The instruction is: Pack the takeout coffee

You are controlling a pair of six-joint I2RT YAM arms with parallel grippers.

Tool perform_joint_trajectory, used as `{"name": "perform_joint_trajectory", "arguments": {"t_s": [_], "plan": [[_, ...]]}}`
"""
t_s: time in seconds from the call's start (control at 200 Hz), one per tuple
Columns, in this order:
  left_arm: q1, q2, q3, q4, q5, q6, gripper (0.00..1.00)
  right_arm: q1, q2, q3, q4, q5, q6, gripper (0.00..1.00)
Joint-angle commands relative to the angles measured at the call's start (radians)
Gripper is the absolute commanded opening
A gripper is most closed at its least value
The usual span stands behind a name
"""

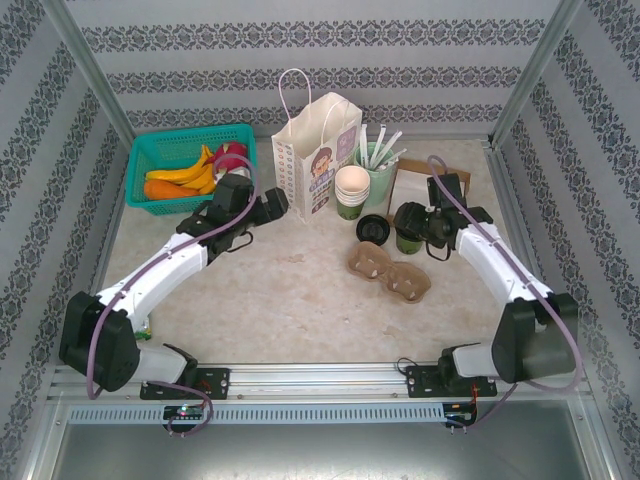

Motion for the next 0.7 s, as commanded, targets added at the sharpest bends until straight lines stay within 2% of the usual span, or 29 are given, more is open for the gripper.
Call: {"name": "perform_joint_trajectory", "arguments": {"t_s": [0.0,0.1,0.21,0.28,0.395,0.694], "plan": [[0.011,-0.024,-0.005,0.078,-0.172,-0.008,1.00,-0.009,0.042,0.049,0.078,-0.014,0.035,0.57],[0.011,-0.047,-0.064,0.142,-0.277,-0.072,1.00,-0.009,0.080,0.056,0.122,-0.008,0.057,0.57],[0.011,-0.032,-0.079,0.219,-0.288,-0.041,1.00,-0.009,0.129,0.092,0.153,-0.012,0.066,0.58],[0.014,-0.002,-0.040,0.219,-0.263,0.018,1.00,-0.009,0.163,0.126,0.155,-0.003,0.066,0.58],[0.018,0.028,-0.003,0.250,-0.152,0.124,1.00,-0.009,0.221,0.198,0.107,0.014,0.066,0.58],[0.019,0.022,-0.030,0.360,-0.043,0.191,1.00,-0.017,0.353,0.358,0.043,0.036,0.043,0.58]]}}
